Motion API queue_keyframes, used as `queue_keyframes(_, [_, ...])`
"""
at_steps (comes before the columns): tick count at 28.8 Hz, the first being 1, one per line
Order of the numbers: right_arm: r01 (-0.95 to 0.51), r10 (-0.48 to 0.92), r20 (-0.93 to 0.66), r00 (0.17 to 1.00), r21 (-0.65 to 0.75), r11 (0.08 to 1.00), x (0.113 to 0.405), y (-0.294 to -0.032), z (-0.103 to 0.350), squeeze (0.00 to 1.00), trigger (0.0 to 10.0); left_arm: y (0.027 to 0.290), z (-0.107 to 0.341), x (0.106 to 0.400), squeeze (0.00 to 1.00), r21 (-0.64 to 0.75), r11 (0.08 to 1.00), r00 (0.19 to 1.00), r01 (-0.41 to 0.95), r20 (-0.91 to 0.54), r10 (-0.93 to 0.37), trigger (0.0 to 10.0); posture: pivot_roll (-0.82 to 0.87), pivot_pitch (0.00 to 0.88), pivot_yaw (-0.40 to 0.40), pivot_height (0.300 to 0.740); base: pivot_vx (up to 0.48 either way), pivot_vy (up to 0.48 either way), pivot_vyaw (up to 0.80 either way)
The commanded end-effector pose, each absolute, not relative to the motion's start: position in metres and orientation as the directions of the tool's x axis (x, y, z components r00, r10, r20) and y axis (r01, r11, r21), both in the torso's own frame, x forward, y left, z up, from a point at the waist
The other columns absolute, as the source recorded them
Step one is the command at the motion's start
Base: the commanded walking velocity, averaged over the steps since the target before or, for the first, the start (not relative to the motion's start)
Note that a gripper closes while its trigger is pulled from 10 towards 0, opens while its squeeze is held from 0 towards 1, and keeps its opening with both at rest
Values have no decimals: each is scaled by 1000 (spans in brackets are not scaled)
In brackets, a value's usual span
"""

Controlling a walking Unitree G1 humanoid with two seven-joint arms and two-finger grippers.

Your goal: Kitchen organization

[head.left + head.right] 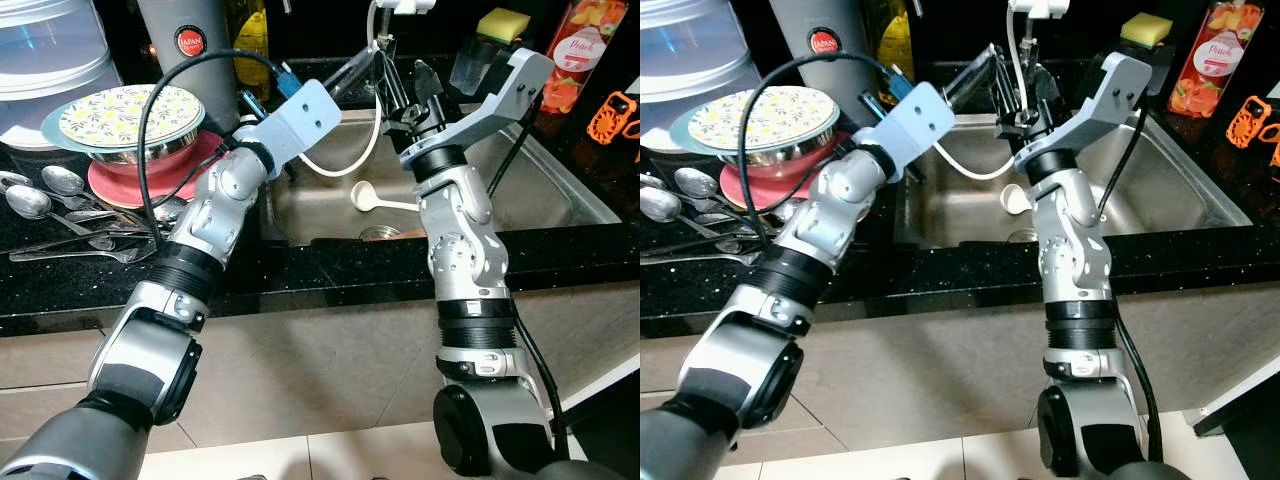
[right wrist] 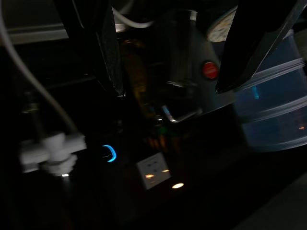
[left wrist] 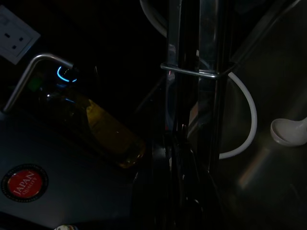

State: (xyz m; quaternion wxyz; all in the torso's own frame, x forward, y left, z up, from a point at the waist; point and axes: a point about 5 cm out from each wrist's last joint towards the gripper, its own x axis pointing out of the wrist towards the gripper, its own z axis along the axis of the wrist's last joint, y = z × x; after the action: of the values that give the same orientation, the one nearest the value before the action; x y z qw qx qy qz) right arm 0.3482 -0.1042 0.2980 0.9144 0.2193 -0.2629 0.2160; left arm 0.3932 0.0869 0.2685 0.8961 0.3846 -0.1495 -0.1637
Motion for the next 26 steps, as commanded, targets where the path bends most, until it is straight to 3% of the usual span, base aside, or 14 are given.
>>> queue_keyframes(1, [-578,347,601,720,242,779,342,-93,306,0,10000,78,274,394,0,752,627,882,204,137,-451,10000,74,0,26,740,0,0,0])
queue_keyframes(5, [-615,399,594,699,215,759,339,-84,304,0,10000,73,273,393,0,770,599,867,219,128,-482,10000,73,0,28,740,0,0,0])
queue_keyframes(12, [-586,380,561,735,243,773,345,-84,298,0,10000,61,277,389,0,799,563,836,212,150,-528,10000,73,0,28,740,0,0,0])
queue_keyframes(20, [-428,210,522,827,341,837,357,-108,294,0,10000,76,288,390,0,756,649,871,84,261,-417,10000,81,0,24,740,0,0,0])
queue_keyframes(26, [-407,192,515,836,345,846,360,-110,293,0,10000,78,287,391,0,762,642,873,83,256,-416,10000,84,0,22,740,0,0,0])
